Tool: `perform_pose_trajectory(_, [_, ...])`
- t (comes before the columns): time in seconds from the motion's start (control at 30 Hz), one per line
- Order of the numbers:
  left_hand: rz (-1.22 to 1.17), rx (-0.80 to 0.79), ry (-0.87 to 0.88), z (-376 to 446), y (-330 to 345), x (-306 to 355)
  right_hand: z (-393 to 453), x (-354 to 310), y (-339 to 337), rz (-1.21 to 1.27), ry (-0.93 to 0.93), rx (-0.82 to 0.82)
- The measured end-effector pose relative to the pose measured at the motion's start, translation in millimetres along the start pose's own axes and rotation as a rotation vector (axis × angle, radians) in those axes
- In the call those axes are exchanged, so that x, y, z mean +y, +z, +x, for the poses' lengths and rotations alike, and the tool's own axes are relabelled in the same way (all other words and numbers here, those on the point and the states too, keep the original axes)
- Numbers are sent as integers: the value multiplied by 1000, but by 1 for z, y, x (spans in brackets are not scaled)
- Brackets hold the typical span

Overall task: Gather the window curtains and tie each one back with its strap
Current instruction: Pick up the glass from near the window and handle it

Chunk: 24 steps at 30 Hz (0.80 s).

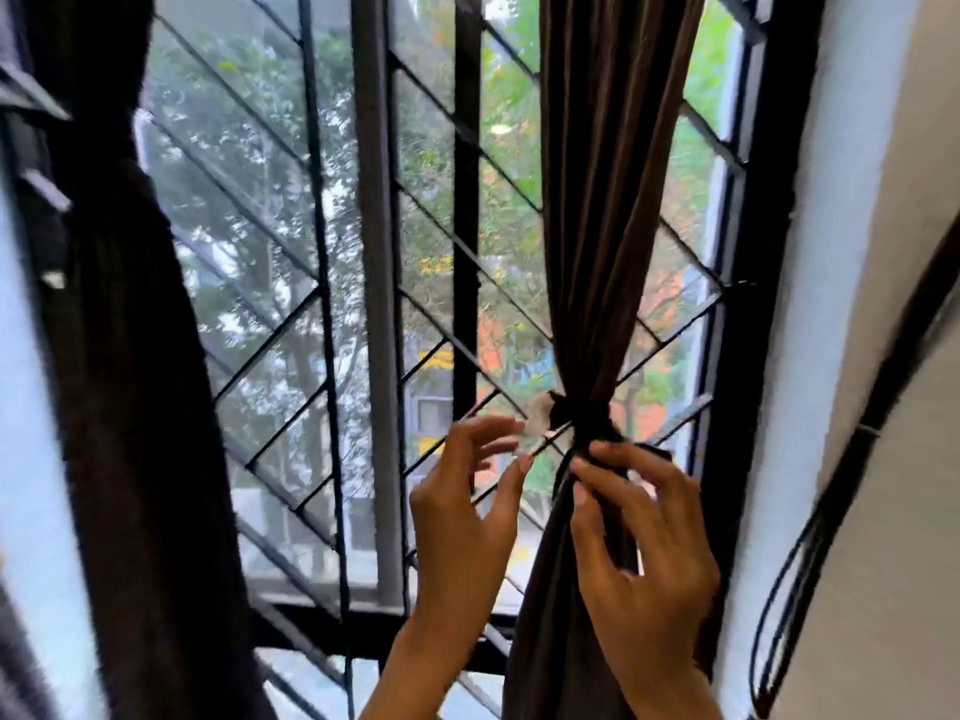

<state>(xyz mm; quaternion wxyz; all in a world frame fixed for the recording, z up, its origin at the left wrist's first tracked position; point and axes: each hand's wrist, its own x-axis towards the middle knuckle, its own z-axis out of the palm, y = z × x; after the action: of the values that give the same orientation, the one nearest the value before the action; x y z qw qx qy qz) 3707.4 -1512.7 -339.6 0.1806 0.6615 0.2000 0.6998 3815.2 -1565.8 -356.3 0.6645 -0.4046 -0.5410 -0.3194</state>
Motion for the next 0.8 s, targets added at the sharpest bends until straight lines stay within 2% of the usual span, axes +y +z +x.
perform_pose_trajectory(0.1, [171, 58, -19, -30, -39, -5, -33, -19, 14, 127, 34, -123])
perform_pose_trajectory(0.27, [411, 148, -111, -81, -131, -15, -93, -60, 49, 290, 229, -346])
perform_pose_trajectory(0.47, [600, 288, -291, -143, -262, -39, -187, -131, 101, 347, 398, -497])
perform_pose_trajectory(0.6, [660, 268, -440, -169, -351, -78, -245, -187, 157, 308, 448, -583])
perform_pose_trajectory(0.8, [708, 111, -562, -177, -451, -131, -312, -265, 238, 310, 494, -729])
